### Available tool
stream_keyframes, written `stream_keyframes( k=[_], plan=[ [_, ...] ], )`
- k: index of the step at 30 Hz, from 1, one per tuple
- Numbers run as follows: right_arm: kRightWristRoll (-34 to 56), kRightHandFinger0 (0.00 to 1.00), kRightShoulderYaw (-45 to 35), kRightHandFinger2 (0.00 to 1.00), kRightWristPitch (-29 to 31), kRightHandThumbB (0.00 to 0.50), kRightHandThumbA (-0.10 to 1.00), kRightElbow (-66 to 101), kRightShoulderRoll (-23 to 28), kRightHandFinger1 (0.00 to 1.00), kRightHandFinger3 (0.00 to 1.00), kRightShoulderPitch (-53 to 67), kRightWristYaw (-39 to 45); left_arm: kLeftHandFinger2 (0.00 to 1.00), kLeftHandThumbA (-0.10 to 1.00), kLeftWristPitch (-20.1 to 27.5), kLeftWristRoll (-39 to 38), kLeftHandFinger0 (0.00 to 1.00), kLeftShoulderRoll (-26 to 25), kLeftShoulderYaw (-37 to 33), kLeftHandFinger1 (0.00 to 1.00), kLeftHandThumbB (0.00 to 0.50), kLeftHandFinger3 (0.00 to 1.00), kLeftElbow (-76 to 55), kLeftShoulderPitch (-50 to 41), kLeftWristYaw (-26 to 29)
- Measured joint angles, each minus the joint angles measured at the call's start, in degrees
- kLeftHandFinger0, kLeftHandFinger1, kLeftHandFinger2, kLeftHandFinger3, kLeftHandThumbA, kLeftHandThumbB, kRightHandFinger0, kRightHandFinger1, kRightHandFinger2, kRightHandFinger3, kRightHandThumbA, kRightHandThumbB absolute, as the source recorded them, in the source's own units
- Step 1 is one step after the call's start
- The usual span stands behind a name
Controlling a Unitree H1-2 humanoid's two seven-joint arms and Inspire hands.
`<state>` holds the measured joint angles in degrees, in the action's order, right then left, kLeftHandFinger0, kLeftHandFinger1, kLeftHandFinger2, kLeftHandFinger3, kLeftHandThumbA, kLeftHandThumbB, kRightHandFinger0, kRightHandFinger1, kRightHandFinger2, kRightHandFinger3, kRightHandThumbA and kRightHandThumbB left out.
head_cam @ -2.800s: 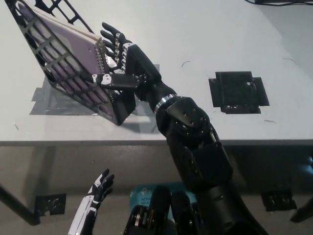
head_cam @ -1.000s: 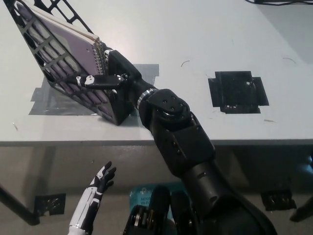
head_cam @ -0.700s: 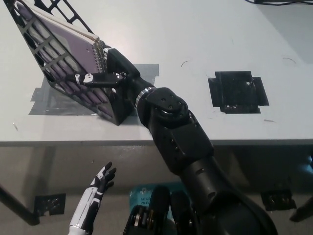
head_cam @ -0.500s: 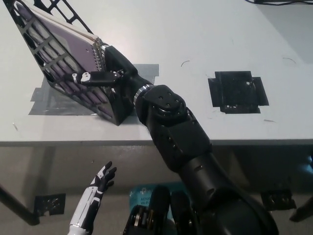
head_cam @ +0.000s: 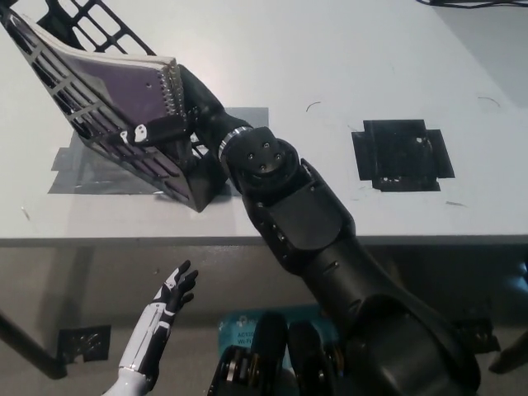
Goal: A shelf with a book inside it is placed on the center of the desk infront of the robot. The robot uses its right hand to grab the book, take it out and hand it to a person.
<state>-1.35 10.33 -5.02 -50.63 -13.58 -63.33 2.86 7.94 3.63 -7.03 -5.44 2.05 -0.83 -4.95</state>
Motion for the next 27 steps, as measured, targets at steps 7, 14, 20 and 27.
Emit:
stream_keyframes(
  k=[7,14,20,27],
  plan=[
    [-0.2,0.00,-1.0,0.40,0.4,0.059,1.00,0.0,-0.2,0.17,0.30,0.1,-1.3,1.00,1.00,-0.2,0.0,1.00,0.0,0.0,1.00,0.294,1.00,0.0,0.0,0.0],
    [1.6,0.00,-6.6,0.00,0.3,0.075,0.97,2.4,-1.9,0.00,0.00,2.3,-2.5,1.00,1.00,-0.2,0.0,1.00,-0.1,-0.1,1.00,0.252,1.00,-0.1,0.0,0.0],
    [5.2,0.00,-11.8,0.00,-0.5,0.137,1.00,9.0,-3.8,0.00,0.00,6.0,-2.6,1.00,1.00,-0.2,0.1,1.00,-0.2,-0.1,1.00,0.239,1.00,-0.1,-0.1,0.0],
    [8.6,0.00,-15.2,0.00,-3.5,0.114,0.95,19.5,-4.2,0.00,0.00,8.4,-2.9,1.00,1.00,-0.2,0.0,1.00,-0.2,-0.1,1.00,0.227,1.00,0.2,-0.1,0.0]
  ],
)
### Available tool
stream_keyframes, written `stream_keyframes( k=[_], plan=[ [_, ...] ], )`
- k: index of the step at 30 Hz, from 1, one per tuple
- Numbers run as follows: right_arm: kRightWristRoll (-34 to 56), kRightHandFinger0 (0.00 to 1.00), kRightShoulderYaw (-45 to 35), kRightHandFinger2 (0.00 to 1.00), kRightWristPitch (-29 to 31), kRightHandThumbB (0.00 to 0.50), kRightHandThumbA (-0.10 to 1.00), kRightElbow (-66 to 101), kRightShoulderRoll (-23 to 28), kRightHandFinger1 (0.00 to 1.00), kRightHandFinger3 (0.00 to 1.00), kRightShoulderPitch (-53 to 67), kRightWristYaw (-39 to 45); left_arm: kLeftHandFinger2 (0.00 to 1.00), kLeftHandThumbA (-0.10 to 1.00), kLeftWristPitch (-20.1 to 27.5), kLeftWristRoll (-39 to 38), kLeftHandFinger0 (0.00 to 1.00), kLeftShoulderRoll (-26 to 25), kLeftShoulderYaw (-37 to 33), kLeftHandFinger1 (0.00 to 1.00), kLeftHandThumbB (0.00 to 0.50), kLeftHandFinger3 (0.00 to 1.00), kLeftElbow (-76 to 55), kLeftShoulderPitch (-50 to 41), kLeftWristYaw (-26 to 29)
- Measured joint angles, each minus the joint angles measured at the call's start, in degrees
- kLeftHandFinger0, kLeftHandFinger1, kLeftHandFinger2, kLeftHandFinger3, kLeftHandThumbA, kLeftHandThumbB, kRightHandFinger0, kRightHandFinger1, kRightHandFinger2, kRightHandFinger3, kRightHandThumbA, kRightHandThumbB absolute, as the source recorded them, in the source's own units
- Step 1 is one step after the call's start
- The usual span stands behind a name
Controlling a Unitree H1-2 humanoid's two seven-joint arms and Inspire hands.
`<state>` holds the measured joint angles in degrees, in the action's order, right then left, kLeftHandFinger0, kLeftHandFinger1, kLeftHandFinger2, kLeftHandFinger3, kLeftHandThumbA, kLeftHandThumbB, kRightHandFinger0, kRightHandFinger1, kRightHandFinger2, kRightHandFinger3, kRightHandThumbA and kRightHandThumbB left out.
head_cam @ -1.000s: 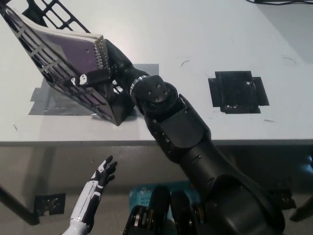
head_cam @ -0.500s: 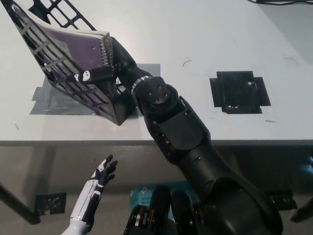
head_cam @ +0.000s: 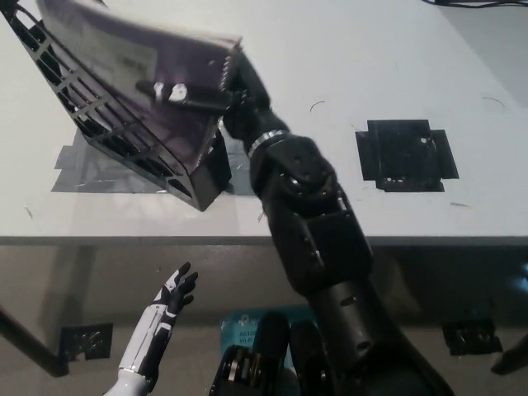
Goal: A shelf with a book inside it is placed on the center of the desk infront of the robot. The robot uses its right hand to grab the book, take it out and hand it to a person.
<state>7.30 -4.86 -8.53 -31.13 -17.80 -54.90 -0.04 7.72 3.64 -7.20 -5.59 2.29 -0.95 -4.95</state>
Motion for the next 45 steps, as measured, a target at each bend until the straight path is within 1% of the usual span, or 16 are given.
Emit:
stream_keyframes(
  k=[2,4,5,8,10,13,19,20,21,23,24,26,36,41,42,45],
  plan=[
    [1.3,0.00,-1.2,0.00,-1.3,0.098,0.95,3.5,0.0,0.00,0.00,0.5,-0.2,1.00,1.00,0.0,0.1,1.00,0.0,0.0,1.00,0.227,1.00,0.1,-0.1,0.0],
    [2.4,0.00,-2.0,0.00,-2.2,0.129,0.98,5.6,-0.1,0.00,0.00,0.7,-0.5,1.00,1.00,0.0,0.1,1.00,0.0,-0.1,1.00,0.231,1.00,0.1,-0.1,0.0],
    [3.5,0.00,-2.8,0.00,-3.0,0.108,0.96,7.8,-0.1,0.00,0.00,0.8,-0.8,1.00,1.00,0.0,0.1,1.00,0.0,-0.1,1.00,0.234,1.00,0.1,-0.1,0.0],
    [5.0,0.00,-4.2,0.00,-4.1,0.124,0.94,11.3,-0.1,0.00,0.00,0.9,-1.4,1.00,1.00,0.0,0.1,1.00,0.0,-0.1,1.00,0.237,1.00,0.1,-0.1,0.0],
    [6.7,0.00,-5.7,0.00,-5.2,0.093,0.96,14.8,-0.1,0.00,0.00,0.9,-2.0,1.00,1.00,0.0,0.1,1.00,0.0,-0.1,1.00,0.229,1.00,0.1,-0.1,0.0],
    [9.2,0.00,-7.7,0.00,-6.6,0.106,0.99,19.3,-0.1,0.00,0.00,0.9,-2.9,1.00,1.00,0.0,0.1,1.00,0.0,-0.1,1.00,0.222,1.00,0.1,-0.2,0.0],
    [14.2,0.00,-12.4,0.00,-8.7,0.094,0.96,28.1,0.0,0.00,0.00,0.8,-5.3,1.00,1.00,0.0,0.1,1.00,0.0,-0.1,1.00,0.239,1.00,0.1,-0.5,0.0],
    [15.2,0.00,-13.2,0.00,-9.0,0.076,0.96,29.5,0.0,0.00,0.00,0.8,-5.8,1.00,1.00,0.0,0.1,1.00,0.1,-0.1,1.00,0.241,1.00,0.1,-0.6,0.0],
    [15.9,0.00,-14.0,0.00,-9.2,0.035,1.00,30.4,0.0,0.00,0.00,0.6,-6.2,1.00,0.99,0.0,0.1,1.00,0.1,-0.1,1.00,0.240,1.00,0.1,-0.7,0.0],
    [18.0,0.00,-15.9,0.00,-9.8,0.031,1.00,32.6,0.3,0.00,0.00,0.2,-7.4,1.00,1.00,0.0,0.1,1.00,0.1,0.0,1.00,0.240,1.00,0.1,-0.9,0.0],
    [18.7,0.00,-16.6,0.00,-10.0,0.005,1.00,33.2,0.4,0.00,0.00,0.1,-7.7,1.00,1.00,0.0,0.1,1.00,0.1,0.0,1.00,0.237,1.00,0.1,-1.0,0.0],
    [20.5,0.00,-18.3,0.00,-10.4,0.000,1.00,33.7,0.6,0.00,0.00,-0.1,-8.6,1.00,0.99,0.0,0.1,1.00,0.0,0.0,1.00,0.236,1.00,0.1,-1.2,0.0],
    [29.7,0.00,-27.9,0.00,-13.5,0.000,1.00,31.9,0.9,0.00,0.00,4.3,-13.7,1.00,0.98,0.1,0.1,1.00,0.0,0.4,1.00,0.230,1.00,0.1,-2.4,0.0],
    [33.8,0.00,-30.8,0.00,-14.3,0.000,0.93,23.0,0.5,0.00,0.00,8.5,-15.0,1.00,0.98,0.3,-0.1,1.00,-0.1,1.0,1.00,0.232,1.00,0.0,-2.4,0.0],
    [34.1,0.00,-30.9,0.00,-14.3,0.000,0.90,21.7,0.4,0.00,0.00,9.1,-15.0,1.00,0.98,0.3,-0.1,1.00,-0.1,1.1,1.00,0.234,1.00,0.0,-2.4,0.0],
    [34.7,0.00,-31.1,0.00,-14.3,0.000,0.86,17.8,0.2,0.00,0.16,11.0,-15.0,1.00,0.98,0.3,-0.2,1.00,-0.1,1.3,1.00,0.226,1.00,0.0,-2.4,0.0]
  ],
)
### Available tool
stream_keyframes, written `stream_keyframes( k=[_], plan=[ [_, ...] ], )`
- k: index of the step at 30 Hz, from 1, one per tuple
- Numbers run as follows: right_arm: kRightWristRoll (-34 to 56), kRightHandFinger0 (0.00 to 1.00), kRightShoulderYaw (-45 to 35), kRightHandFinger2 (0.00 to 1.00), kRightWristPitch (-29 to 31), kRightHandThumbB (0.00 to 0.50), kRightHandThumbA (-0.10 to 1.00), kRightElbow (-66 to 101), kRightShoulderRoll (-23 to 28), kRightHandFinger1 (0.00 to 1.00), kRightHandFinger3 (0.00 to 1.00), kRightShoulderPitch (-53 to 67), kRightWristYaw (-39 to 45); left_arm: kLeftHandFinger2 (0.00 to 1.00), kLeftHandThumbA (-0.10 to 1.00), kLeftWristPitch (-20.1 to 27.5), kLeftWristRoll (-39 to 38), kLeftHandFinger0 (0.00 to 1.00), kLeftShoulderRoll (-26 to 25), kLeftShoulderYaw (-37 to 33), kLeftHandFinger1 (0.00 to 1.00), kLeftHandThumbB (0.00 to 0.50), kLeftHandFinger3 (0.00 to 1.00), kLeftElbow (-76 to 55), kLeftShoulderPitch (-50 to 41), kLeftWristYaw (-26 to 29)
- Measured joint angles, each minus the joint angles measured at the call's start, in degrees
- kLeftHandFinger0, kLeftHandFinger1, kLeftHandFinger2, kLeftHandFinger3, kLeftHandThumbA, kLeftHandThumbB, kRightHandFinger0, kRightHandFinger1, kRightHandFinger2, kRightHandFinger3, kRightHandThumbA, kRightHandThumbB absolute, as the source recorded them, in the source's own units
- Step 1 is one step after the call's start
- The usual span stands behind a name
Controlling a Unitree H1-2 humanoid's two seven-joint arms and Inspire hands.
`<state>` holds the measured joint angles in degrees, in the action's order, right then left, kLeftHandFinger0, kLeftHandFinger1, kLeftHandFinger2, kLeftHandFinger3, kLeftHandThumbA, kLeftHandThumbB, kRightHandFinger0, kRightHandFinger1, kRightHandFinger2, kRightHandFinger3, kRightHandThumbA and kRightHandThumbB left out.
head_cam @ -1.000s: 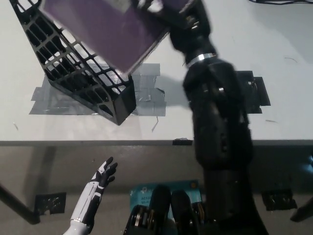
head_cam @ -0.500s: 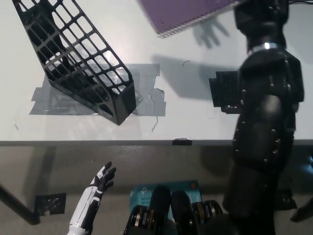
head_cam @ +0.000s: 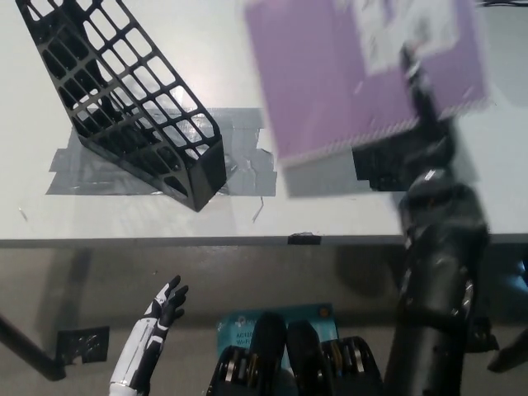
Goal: A shelf with a book inside it is placed on the center of the desk infront of the robot. The robot uses its right hand to grab the book, take it out and hand it to a person.
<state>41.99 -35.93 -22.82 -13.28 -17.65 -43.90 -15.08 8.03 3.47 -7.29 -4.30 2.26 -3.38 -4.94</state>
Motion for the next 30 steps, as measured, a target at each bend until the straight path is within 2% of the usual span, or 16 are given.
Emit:
stream_keyframes(
  k=[1,2,4,6,8,10,13,16,17,18,19,20,21,22,25,30],
  plan=[
    [0.2,0.00,0.0,0.00,0.3,0.000,0.87,-7.0,-0.1,0.00,0.19,2.3,0.0,1.00,0.98,0.0,-0.1,1.00,0.0,0.2,1.00,0.226,1.00,0.0,0.0,0.0],
    [0.2,0.00,0.0,0.00,0.6,0.000,0.85,-8.9,-0.1,0.00,0.29,2.5,0.1,1.00,0.98,0.0,-0.1,1.00,-0.1,0.3,1.00,0.228,1.00,0.0,0.0,0.0],
    [0.4,0.00,-0.2,0.01,1.9,0.000,0.84,-14.3,0.2,0.00,0.36,2.5,0.3,1.00,0.98,0.0,-0.1,1.00,-0.2,0.3,1.00,0.230,1.00,-0.1,0.0,0.0],
    [0.8,0.00,-0.2,0.00,3.3,0.000,0.85,-17.0,0.5,0.00,0.32,1.7,1.3,1.00,0.98,0.0,-0.1,1.00,-0.3,0.5,1.00,0.233,1.00,-0.1,0.0,0.0],
    [1.3,0.00,-0.3,0.00,4.4,0.000,0.94,-19.6,0.9,0.00,0.34,0.6,1.7,1.00,0.98,0.0,-0.1,1.00,-0.3,0.5,1.00,0.225,1.00,-0.1,0.0,0.0],
    [2.1,0.00,-0.5,0.01,5.5,0.007,0.95,-22.1,1.2,0.00,0.36,-0.2,2.4,1.00,0.99,0.0,-0.1,1.00,-0.3,0.5,1.00,0.223,1.00,-0.1,0.0,0.0],
    [2.8,0.00,-0.8,0.04,6.0,0.008,1.00,-23.6,1.4,0.00,0.35,-0.8,3.0,1.00,0.99,0.1,-0.1,1.00,-0.3,0.5,1.00,0.229,1.00,-0.1,0.0,0.0],
    [3.9,0.00,-0.8,0.07,7.1,0.023,1.00,-25.2,1.6,0.00,0.35,-1.5,3.7,1.00,0.98,0.3,0.0,1.00,-0.3,0.5,1.00,0.222,1.00,-0.1,-0.1,0.0],
    [4.1,0.00,-0.8,0.11,7.3,0.045,1.00,-25.4,1.6,0.00,0.40,-1.5,3.8,1.00,0.98,0.3,0.0,1.00,-0.3,0.5,1.00,0.215,1.00,-0.1,-0.1,0.0],
    [4.2,0.00,-0.8,0.22,7.7,0.091,1.00,-25.7,1.6,0.05,0.51,-1.7,3.9,1.00,0.98,0.3,-0.1,1.00,-0.3,0.5,1.00,0.214,1.00,-0.1,-0.1,0.0],
    [4.3,0.75,-0.8,1.00,7.9,0.270,1.00,-25.8,1.6,0.92,1.00,-1.7,4.0,1.00,0.98,0.3,-0.1,1.00,-0.3,0.5,1.00,0.214,1.00,-0.1,-0.1,0.0],
    [4.5,1.00,-0.8,1.00,8.5,0.310,1.00,-26.0,1.6,1.00,1.00,-1.7,4.0,1.00,0.98,0.4,-0.1,1.00,-0.3,0.6,1.00,0.215,1.00,-0.1,-0.1,0.0],
    [4.6,1.00,-0.6,1.00,8.7,0.320,1.00,-25.9,1.6,1.00,1.00,-1.7,4.4,1.00,0.98,0.4,-0.1,1.00,-0.3,0.6,1.00,0.217,1.00,-0.1,-0.1,0.0],
    [4.7,1.00,-0.2,1.00,9.2,0.374,1.00,-25.4,1.5,1.00,1.00,-1.3,5.5,1.00,0.98,0.4,-0.1,1.00,-0.3,0.6,1.00,0.223,1.00,-0.1,-0.1,0.0],
    [5.1,1.00,1.1,1.00,9.6,0.480,1.00,-23.9,1.6,1.00,1.00,0.7,8.8,1.00,1.00,0.4,-0.1,1.00,-0.3,0.6,1.00,0.221,1.00,-0.1,-0.1,0.0],
    [5.0,1.00,6.0,1.00,9.5,0.499,0.98,-16.4,1.7,1.00,1.00,5.7,13.5,1.00,1.00,0.4,0.0,1.00,-0.2,0.6,1.00,0.216,1.00,-0.1,0.0,0.0]
  ],
)
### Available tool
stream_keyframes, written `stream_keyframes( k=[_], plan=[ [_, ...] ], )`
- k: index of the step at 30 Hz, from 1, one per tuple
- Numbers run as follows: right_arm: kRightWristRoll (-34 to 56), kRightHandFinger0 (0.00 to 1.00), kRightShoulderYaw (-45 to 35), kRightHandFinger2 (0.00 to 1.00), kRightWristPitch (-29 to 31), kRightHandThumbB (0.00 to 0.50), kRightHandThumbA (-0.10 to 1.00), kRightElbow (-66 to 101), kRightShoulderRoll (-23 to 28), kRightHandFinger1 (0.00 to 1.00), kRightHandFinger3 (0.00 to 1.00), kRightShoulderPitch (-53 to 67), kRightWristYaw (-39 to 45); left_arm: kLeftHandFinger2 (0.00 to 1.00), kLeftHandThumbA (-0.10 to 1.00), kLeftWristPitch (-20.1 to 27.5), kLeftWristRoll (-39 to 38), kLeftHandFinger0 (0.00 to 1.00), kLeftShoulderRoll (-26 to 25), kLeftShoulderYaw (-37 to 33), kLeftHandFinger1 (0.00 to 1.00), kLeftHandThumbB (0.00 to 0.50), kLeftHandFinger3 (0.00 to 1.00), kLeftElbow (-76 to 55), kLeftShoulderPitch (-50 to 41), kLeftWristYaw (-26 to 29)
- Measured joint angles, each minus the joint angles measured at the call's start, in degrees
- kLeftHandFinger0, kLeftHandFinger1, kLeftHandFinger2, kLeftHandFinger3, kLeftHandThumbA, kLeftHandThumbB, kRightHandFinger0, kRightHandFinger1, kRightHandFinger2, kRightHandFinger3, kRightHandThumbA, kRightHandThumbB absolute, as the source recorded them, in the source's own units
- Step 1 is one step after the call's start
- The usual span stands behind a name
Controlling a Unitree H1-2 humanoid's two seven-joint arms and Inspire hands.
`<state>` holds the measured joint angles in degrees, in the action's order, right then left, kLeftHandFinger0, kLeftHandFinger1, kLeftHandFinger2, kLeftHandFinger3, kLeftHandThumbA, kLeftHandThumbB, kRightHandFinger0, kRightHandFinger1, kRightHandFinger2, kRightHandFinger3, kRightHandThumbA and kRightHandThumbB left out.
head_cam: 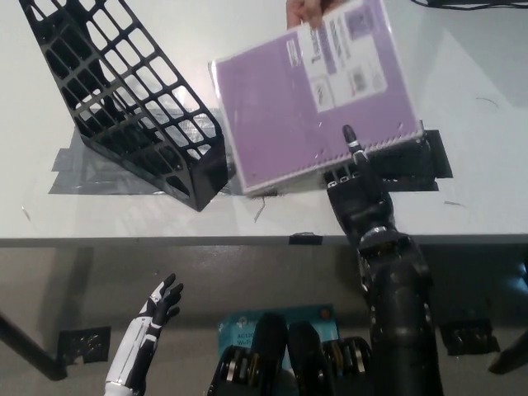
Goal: A shelf with a book inside it is placed on the center of the desk infront of the robot. The robot uses its right hand to grab the book, take it out and hand it to a person.
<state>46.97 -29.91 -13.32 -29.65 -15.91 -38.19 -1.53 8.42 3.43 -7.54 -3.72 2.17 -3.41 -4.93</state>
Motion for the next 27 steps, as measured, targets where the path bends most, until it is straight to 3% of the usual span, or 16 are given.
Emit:
stream_keyframes(
  k=[16,23,25,27],
  plan=[
    [-1.2,1.00,9.2,1.00,-1.4,0.485,1.00,30.4,5.4,1.00,1.00,12.8,1.6,1.00,1.00,-0.3,0.0,1.00,0.0,0.0,1.00,0.248,1.00,0.2,0.1,0.0],
    [-5.9,1.00,17.8,1.00,-0.5,0.478,1.00,46.1,11.1,1.00,1.00,24.8,4.1,1.00,1.00,-0.4,-0.1,1.00,0.0,0.2,1.00,0.253,1.00,0.2,0.2,0.0],
    [-8.1,1.00,21.2,1.00,0.6,0.432,1.00,49.4,13.3,1.00,1.00,29.5,5.8,1.00,1.00,-0.4,-0.2,1.00,0.0,0.4,1.00,0.249,1.00,0.2,0.2,0.0],
    [-10.2,1.00,23.8,1.00,1.7,0.439,1.00,50.7,15.3,1.00,1.00,33.2,7.2,1.00,1.00,-0.4,-0.3,1.00,0.0,0.6,1.00,0.255,1.00,0.2,0.2,0.0]
  ],
)
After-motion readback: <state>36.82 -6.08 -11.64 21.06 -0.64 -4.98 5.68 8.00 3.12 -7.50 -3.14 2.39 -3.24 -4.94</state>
